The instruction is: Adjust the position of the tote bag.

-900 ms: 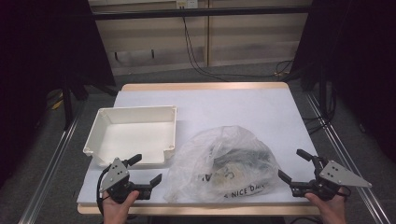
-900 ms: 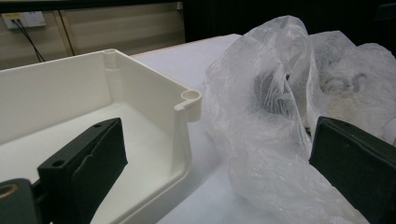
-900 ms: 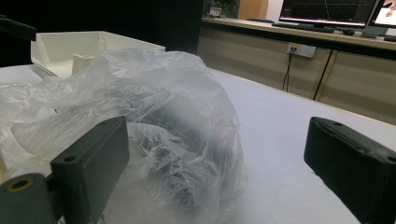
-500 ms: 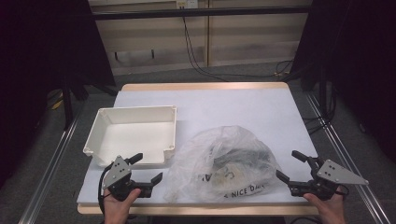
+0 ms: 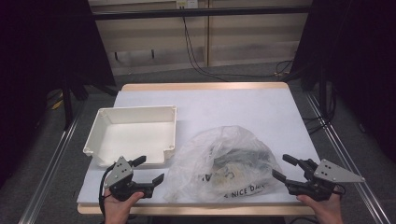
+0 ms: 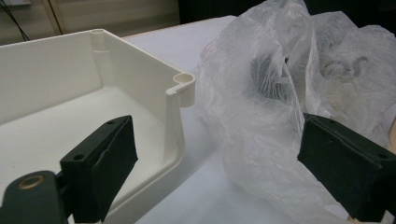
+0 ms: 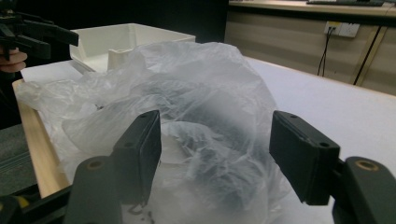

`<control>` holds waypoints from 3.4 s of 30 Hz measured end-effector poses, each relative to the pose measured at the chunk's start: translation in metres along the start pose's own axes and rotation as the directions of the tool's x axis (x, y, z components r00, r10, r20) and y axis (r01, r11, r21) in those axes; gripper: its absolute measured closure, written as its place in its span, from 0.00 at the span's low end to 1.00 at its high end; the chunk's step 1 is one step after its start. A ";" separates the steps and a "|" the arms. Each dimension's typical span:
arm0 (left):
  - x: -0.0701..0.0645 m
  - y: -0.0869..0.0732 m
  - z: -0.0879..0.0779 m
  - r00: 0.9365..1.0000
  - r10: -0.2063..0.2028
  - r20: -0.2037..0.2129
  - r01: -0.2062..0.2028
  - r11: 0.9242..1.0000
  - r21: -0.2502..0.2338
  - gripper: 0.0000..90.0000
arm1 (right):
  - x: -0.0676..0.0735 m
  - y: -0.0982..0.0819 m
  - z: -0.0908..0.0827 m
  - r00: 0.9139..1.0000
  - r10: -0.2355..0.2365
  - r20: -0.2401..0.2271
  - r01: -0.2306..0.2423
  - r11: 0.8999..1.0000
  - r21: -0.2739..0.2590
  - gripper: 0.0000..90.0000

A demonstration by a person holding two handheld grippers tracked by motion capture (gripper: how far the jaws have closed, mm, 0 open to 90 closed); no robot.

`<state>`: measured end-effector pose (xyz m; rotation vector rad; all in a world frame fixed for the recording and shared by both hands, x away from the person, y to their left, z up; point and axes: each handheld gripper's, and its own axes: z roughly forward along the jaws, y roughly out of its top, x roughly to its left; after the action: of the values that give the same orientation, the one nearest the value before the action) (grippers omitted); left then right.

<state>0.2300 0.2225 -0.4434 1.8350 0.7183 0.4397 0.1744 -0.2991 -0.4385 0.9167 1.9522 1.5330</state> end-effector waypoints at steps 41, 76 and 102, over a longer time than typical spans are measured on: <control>-0.023 0.009 0.043 0.984 0.034 0.176 -0.052 0.994 0.100 0.47 | 0.120 0.020 0.152 0.878 -0.001 -0.478 0.149 0.951 0.271 0.68; -0.035 0.003 0.026 0.954 0.054 0.295 -0.084 0.993 0.089 0.43 | 0.118 0.000 0.177 0.875 0.048 -0.481 0.138 0.929 0.344 0.93; -0.033 -0.007 0.050 0.931 0.067 0.359 -0.177 0.943 0.281 0.90 | 0.085 0.025 0.146 0.902 0.070 -0.426 0.039 0.969 0.242 1.00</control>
<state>0.2339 0.1668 -0.4672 2.1900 0.4463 0.0766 0.2303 -0.1378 -0.4488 0.7281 2.5011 1.6349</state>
